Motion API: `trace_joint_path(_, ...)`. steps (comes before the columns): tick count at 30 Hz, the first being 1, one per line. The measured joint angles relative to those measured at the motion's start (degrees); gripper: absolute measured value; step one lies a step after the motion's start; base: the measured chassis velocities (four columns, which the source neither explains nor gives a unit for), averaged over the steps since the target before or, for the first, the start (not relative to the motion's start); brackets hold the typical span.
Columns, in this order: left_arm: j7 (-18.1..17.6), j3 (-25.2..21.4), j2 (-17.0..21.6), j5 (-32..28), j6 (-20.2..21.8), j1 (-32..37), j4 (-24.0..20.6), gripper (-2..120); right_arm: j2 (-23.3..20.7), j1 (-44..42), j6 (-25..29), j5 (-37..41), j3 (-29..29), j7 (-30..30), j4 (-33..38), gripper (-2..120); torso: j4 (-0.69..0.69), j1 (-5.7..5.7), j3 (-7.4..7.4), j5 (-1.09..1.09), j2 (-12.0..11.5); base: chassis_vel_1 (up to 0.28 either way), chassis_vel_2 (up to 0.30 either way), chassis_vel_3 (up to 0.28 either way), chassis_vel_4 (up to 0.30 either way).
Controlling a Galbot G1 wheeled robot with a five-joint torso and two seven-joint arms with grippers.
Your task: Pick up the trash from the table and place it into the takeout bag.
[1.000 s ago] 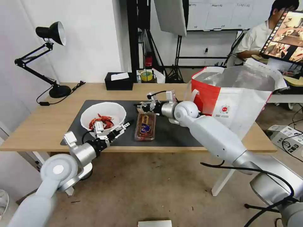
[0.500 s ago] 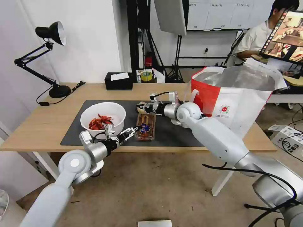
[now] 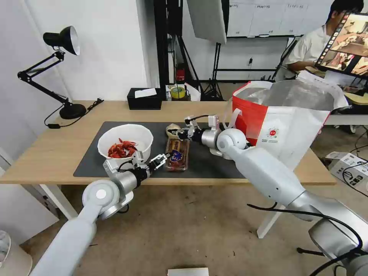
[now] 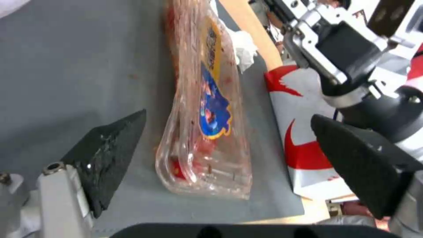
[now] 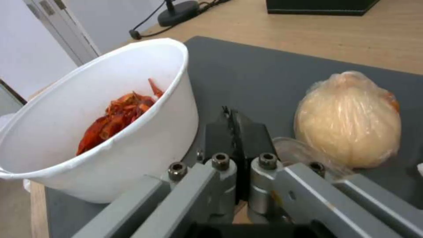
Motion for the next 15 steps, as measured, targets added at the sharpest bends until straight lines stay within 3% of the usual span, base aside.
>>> trace_joint_path(15,-2.37,1.91,-1.41,-0.04,-0.93,-1.67,1.73,100,-0.05,-0.07,0.15,-0.1,0.12,-0.15,-0.48,0,0.0,0.0,0.0,0.0,0.0,0.0,0.0,0.0,0.0)
